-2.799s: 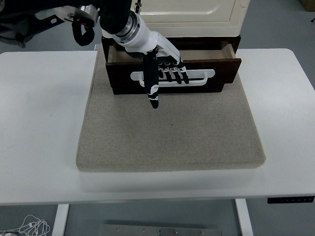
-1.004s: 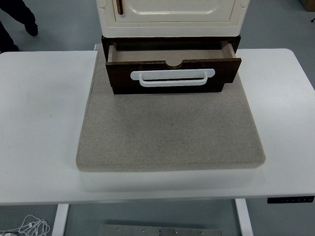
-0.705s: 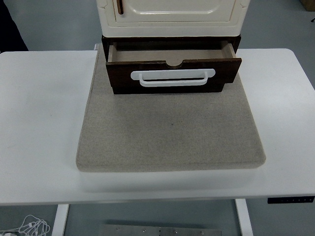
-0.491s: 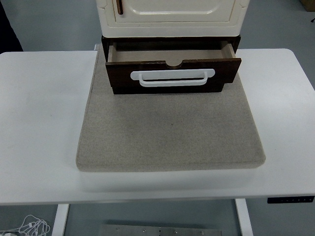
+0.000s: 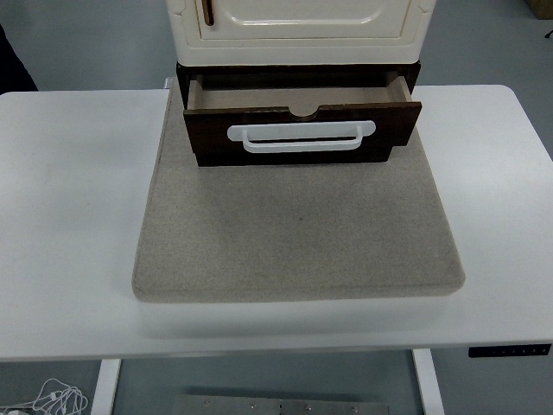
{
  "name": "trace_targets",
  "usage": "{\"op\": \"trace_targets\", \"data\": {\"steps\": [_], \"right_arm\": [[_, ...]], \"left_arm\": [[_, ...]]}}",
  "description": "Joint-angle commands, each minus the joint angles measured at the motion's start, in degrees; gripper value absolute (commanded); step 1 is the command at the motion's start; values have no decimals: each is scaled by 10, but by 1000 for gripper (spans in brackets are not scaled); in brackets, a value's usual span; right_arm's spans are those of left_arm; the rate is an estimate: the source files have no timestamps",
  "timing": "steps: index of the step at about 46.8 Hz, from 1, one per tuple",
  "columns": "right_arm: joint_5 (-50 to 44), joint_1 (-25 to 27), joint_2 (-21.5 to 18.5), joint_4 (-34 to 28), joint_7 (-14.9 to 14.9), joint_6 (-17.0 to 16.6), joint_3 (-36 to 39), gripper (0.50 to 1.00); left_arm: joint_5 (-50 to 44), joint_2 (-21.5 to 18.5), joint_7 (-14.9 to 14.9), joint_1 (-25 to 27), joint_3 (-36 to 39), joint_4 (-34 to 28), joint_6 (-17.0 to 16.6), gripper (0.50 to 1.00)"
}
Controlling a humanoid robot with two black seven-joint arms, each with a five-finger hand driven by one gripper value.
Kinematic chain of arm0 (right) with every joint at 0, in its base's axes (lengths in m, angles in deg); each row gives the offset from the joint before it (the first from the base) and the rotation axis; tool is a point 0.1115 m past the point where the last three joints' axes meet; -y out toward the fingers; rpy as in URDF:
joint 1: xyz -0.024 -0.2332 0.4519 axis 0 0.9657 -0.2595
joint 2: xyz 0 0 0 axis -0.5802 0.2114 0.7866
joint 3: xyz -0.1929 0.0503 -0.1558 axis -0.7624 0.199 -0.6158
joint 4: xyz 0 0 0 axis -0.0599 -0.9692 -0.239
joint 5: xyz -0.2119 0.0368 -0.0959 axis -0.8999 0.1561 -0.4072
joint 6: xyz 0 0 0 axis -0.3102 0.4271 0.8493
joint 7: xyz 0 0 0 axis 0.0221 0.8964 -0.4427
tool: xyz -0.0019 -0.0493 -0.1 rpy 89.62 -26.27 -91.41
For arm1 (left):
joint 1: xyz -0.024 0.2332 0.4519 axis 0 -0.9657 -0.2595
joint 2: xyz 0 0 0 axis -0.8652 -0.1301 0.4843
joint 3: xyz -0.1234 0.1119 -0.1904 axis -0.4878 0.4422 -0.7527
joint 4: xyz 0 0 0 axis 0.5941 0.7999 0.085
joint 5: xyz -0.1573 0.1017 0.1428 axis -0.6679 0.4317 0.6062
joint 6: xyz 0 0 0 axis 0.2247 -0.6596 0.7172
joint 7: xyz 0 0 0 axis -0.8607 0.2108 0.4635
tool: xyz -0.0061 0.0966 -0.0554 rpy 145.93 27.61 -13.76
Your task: Open the drawer under the combination cabinet
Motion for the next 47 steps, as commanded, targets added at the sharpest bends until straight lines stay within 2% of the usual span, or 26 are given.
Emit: {"op": "trace_targets", "data": {"steps": [1,8,23,35,47], "right_arm": [[0,0,0,0,0,0,0,926],[0,1,0,0,0,-1,0,926],[0,4,0,0,0,-1,0,926],[1,5,0,0,-1,-2,0,926],[0,4,0,0,0,-1,1,926]], "left_arm": [[-44,15,1,-21,-2,5,5,1000],[-107,33,3,-55,-2,3,8,1000],[-123,87,10,-102,-4,3,10,1000],[-131,122,20,-117,-4,3,22,1000],[-138,136,42,-120,-5,1,29,1000]]}}
